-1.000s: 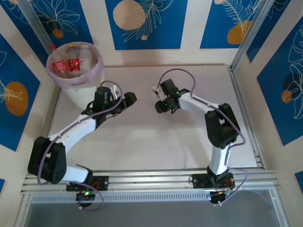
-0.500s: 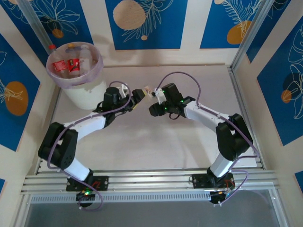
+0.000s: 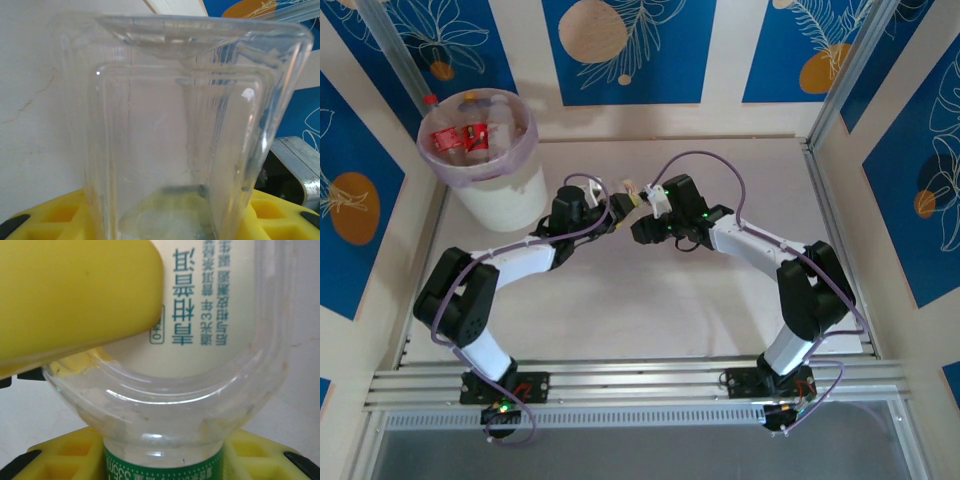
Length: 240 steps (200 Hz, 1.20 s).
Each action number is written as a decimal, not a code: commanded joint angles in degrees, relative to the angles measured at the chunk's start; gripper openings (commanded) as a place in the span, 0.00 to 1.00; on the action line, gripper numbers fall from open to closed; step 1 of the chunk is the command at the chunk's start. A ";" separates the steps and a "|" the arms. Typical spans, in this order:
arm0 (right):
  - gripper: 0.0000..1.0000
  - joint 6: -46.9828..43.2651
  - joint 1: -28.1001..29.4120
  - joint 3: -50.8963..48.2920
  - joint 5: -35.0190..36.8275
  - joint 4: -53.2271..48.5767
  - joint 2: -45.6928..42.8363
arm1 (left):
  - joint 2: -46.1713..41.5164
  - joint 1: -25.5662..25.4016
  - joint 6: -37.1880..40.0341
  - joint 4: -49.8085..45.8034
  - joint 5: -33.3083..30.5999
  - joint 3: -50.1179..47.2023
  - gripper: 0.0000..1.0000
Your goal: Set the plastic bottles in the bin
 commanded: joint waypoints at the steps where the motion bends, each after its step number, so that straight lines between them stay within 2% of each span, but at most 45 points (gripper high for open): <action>1: 0.38 0.78 0.58 -0.64 -3.64 1.19 -1.87 | 1.07 -0.53 -0.69 2.51 -0.88 1.73 0.47; 18: 0.49 0.45 0.57 -0.72 -3.75 0.99 -2.19 | 1.10 -0.45 -0.49 2.42 -0.90 1.73 0.46; 42: 0.74 -0.56 0.17 -0.44 -4.36 -0.74 -2.74 | 1.01 -0.37 0.83 0.69 -1.04 2.72 0.46; 59: 0.81 -1.90 -0.49 0.01 -3.73 -3.14 -4.00 | 1.26 -0.42 2.66 -1.47 -0.92 4.32 0.46; 86: 0.83 -4.91 -2.13 -0.29 -4.00 -7.34 -8.43 | 1.71 -0.02 5.82 -5.49 -0.47 7.91 0.46; 113: 0.83 -7.68 -2.73 -2.50 3.20 -10.20 -14.59 | 0.83 1.40 11.89 -14.12 -0.21 15.21 0.45; 158: 0.82 -4.64 -7.23 -5.99 4.02 -10.48 -19.72 | -0.13 6.29 25.00 -34.58 1.23 36.60 0.43; 179: 0.82 -3.36 -7.83 -7.38 3.34 -9.09 -18.89 | 0.38 10.70 30.86 -44.85 1.74 49.04 0.43; 195: 0.82 -3.09 -7.88 -7.86 3.18 -8.53 -17.89 | 0.77 15.20 32.45 -50.39 2.41 55.98 0.42; 214: 0.82 -4.08 -7.96 -8.36 4.60 -8.35 -16.33 | -0.26 21.69 32.38 -54.26 3.50 60.34 0.41; 240: 0.82 -4.95 -8.31 -8.75 5.57 -8.35 -14.70 | -4.18 31.02 33.00 -58.14 0.77 61.02 0.40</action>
